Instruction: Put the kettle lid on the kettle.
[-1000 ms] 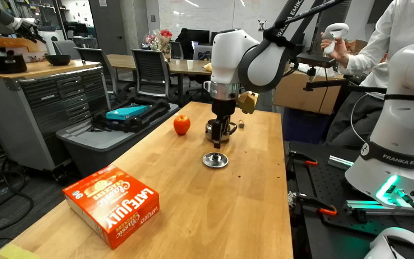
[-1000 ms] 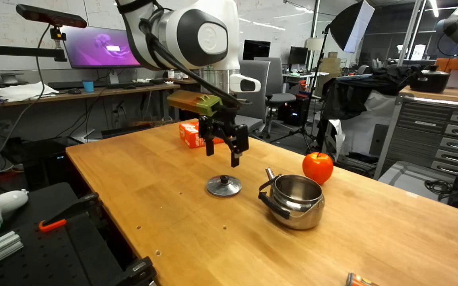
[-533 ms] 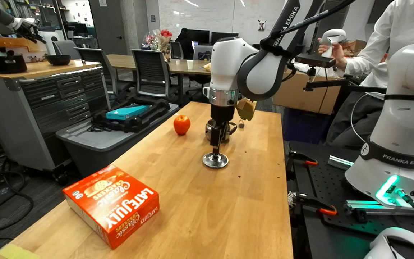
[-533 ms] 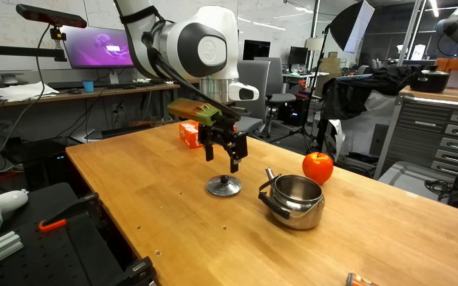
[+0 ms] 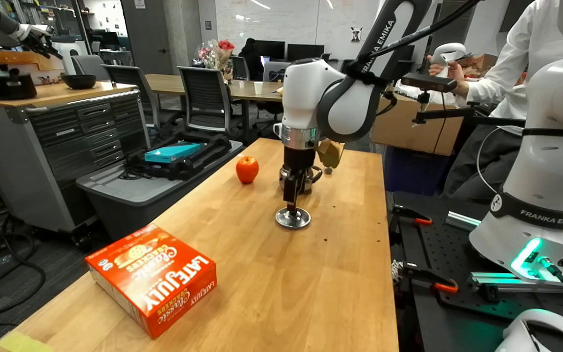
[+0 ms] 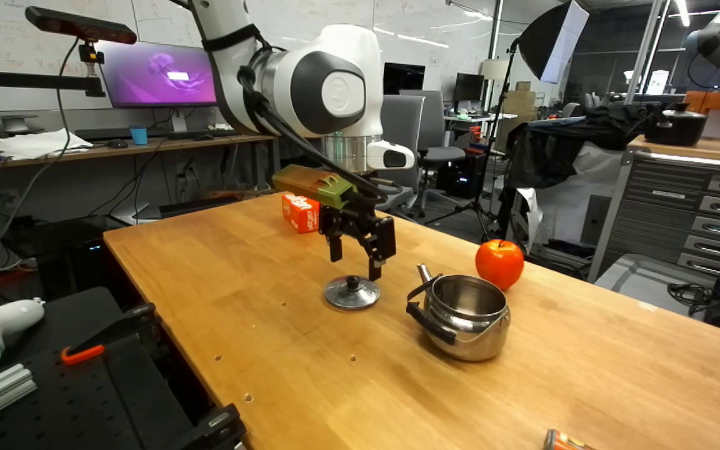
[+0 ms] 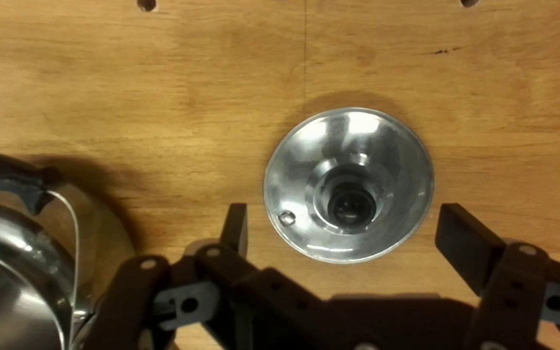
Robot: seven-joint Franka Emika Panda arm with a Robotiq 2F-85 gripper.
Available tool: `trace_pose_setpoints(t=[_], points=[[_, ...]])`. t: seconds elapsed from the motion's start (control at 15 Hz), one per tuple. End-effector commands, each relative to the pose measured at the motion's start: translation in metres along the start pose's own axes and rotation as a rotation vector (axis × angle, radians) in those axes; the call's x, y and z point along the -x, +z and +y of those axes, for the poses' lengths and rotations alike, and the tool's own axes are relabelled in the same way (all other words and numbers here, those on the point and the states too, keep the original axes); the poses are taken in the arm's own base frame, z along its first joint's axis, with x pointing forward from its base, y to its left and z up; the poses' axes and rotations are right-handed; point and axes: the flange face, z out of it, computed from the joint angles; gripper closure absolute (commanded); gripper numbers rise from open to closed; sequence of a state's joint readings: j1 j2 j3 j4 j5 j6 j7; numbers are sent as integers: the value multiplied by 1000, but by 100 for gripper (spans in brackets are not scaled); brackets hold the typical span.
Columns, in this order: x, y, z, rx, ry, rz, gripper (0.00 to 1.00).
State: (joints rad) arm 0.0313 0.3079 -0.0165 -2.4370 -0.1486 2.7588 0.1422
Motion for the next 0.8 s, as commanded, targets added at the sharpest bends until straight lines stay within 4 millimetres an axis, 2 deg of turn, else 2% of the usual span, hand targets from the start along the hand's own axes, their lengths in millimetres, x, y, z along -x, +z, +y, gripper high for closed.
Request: trace_pose_setpoints(t=[0.0, 0.47, 0.53, 0.6, 0.73], points=[[-13, 7, -1, 17, -2, 7, 0], [-15, 18, -6, 21, -14, -12, 0], [-14, 19, -7, 19, -15, -14, 25], [-14, 20, -8, 19, -16, -17, 27], [-14, 21, -9, 19, -16, -21, 42]])
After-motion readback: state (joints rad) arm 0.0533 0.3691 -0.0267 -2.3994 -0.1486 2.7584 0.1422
